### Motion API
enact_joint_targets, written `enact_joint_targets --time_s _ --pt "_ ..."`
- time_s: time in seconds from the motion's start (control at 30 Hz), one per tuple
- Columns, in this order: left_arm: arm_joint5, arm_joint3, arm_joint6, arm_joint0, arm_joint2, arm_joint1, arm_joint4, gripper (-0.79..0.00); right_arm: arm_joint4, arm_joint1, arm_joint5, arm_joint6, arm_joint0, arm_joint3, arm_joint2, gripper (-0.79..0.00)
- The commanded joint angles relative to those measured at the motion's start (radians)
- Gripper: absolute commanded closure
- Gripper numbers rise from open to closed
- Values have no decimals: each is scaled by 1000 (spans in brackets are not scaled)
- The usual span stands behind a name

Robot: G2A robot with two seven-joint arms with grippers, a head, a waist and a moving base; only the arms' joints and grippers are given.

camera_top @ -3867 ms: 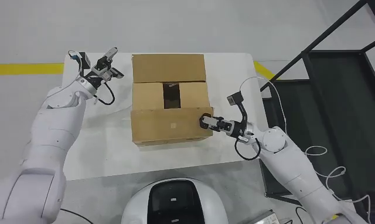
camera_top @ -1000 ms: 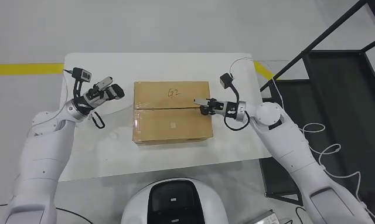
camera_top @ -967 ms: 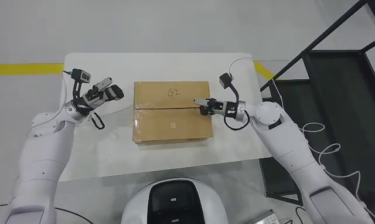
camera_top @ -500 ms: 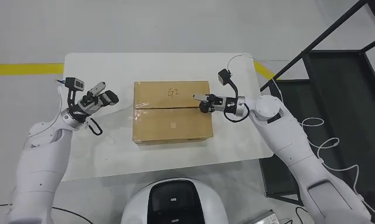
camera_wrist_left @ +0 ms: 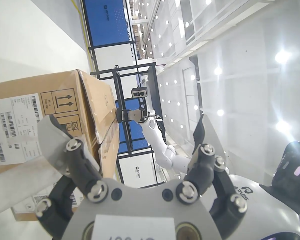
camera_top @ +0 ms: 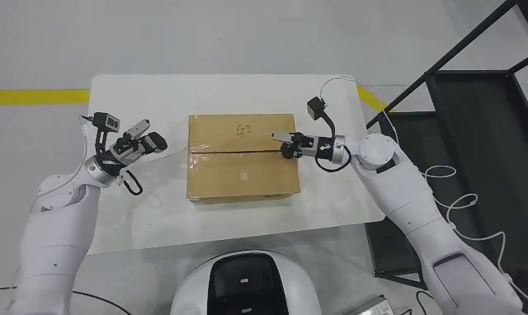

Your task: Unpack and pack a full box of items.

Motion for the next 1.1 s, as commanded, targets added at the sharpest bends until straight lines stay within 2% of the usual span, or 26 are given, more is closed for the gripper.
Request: enact_joint_targets --time_s 0.0,0.23,0.33,0.43,0.6,0.8,0.9,1.07 --pt "0 0 0 0 0 0 0 -785 0 0 0 0 0 0 0 -785" --pt "0 0 0 0 0 0 0 -785 0 0 0 0 0 0 0 -785" --pt "17 -33 18 21 0 1 7 -785 0 0 0 0 0 0 0 -785" --pt "31 -68 18 78 -33 10 -17 -785 0 0 0 0 0 0 0 -785" --pt "34 -136 26 220 -119 28 -60 -785 0 0 0 0 0 0 0 -785" --pt "59 -233 85 372 -184 37 -92 -785 0 0 0 0 0 0 0 -785" --pt "92 -275 117 410 -181 34 -122 -785 0 0 0 0 0 0 0 -785" --pt "107 -293 141 418 -170 31 -137 -785 0 0 0 0 0 0 0 -785"
